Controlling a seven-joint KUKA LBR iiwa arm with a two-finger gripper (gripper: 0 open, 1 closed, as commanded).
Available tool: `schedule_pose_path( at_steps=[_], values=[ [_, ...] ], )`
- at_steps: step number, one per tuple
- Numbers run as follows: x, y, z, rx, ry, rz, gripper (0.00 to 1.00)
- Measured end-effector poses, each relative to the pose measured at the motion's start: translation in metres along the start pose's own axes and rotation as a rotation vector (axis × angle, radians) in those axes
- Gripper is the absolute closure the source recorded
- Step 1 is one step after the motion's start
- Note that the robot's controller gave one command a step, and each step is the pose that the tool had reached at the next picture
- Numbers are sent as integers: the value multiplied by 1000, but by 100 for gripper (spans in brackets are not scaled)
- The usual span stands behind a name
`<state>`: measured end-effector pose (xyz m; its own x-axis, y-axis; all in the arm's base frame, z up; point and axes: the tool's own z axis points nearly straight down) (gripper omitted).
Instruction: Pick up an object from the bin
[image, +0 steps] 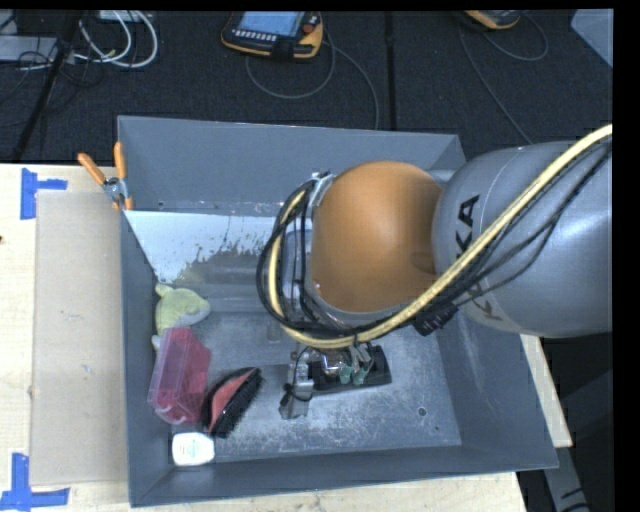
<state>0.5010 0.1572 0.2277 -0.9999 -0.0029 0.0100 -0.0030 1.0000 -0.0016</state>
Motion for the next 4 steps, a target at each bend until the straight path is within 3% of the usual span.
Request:
schedule_pose_path(
  at_steps=[1,2,3,4],
  values=[
    [-2,-1,-4,-2,-9,4,0],
    [7,20,27,-1,-11,-51,0],
    [-5,55,70,-2,-9,-99,0],
    [-17,59,91,-2,-6,-273,0]
  ],
)
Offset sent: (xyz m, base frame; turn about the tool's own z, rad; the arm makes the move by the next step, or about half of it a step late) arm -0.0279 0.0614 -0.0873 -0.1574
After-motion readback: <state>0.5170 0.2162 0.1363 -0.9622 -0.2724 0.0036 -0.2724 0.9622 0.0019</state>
